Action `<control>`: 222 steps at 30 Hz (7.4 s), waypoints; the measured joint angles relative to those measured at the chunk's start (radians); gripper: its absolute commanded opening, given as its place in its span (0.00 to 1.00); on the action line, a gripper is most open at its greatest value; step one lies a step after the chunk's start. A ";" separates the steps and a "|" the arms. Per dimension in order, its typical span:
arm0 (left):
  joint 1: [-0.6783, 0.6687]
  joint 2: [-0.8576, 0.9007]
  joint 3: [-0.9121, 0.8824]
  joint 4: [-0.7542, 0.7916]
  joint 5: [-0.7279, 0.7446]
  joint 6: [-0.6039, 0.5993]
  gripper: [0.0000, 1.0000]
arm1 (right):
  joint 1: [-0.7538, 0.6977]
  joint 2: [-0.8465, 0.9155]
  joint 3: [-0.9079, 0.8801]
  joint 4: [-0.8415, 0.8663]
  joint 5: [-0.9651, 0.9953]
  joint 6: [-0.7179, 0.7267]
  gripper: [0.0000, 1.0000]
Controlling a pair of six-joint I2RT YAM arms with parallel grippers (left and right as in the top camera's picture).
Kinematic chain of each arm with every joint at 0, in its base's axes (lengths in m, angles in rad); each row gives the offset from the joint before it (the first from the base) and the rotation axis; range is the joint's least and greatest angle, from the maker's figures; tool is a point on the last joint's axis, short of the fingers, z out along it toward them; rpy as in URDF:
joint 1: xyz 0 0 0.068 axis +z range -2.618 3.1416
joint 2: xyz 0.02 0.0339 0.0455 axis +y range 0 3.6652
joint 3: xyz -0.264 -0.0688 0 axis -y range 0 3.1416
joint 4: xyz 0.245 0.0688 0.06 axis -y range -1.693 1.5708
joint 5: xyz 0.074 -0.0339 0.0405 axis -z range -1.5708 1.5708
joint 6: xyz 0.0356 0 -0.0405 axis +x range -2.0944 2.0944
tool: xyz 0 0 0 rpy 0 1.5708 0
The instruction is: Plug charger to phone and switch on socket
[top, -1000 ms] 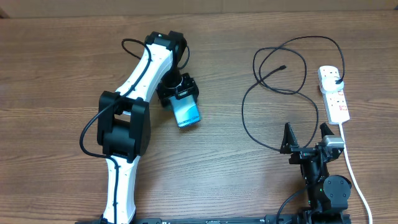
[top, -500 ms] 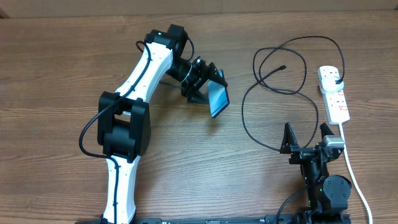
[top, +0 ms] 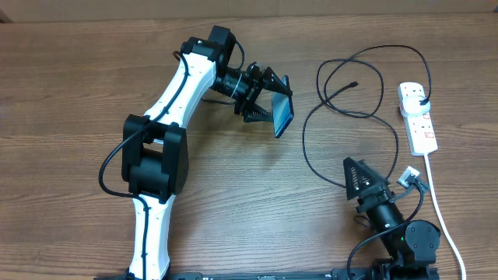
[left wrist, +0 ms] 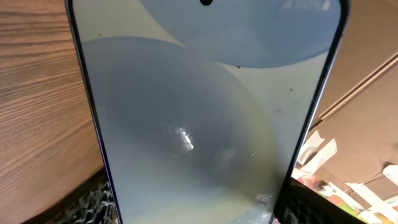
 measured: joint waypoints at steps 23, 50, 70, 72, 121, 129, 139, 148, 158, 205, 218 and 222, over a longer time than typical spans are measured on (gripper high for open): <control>0.000 0.000 0.001 0.063 0.006 -0.032 0.78 | 0.101 0.641 0.625 -0.308 -0.006 -0.403 0.99; 0.000 0.000 0.001 0.063 0.005 -0.032 0.78 | 0.628 1.395 0.771 0.137 0.697 -0.486 0.79; 0.001 0.000 0.001 0.071 0.010 -0.032 0.79 | 0.624 1.471 0.771 0.215 0.758 -0.484 0.08; 0.005 0.000 0.001 0.072 0.017 -0.032 0.80 | 0.620 1.472 0.771 0.217 0.762 -0.473 0.04; 0.323 -1.218 -1.422 1.173 -0.517 -0.581 1.00 | -0.125 0.951 0.546 -0.022 -0.247 0.041 0.04; 0.308 -1.011 -1.467 1.550 -0.304 -0.957 1.00 | 0.043 0.973 0.406 0.265 -0.251 0.361 0.04; 0.152 -0.936 -1.468 1.667 -0.335 -1.132 0.90 | 0.345 1.154 0.404 0.492 -0.096 0.632 0.04; 0.083 -0.936 -1.468 1.675 -0.373 -1.181 0.72 | 0.437 1.260 0.404 0.502 -0.076 0.874 0.04; 0.025 -0.936 -1.468 1.675 -0.407 -1.186 0.65 | 0.462 1.261 0.403 0.579 -0.076 0.913 0.04; 0.196 -0.886 -1.473 1.631 -0.386 -1.162 0.04 | 0.552 1.258 0.405 0.492 0.163 0.219 1.00; 0.180 -0.386 -0.895 1.773 0.041 -1.200 0.04 | 0.299 1.248 0.408 0.234 0.204 0.053 1.00; 0.151 -0.303 -0.801 1.778 0.199 -1.201 0.04 | 0.251 1.218 0.442 0.003 0.213 0.036 1.00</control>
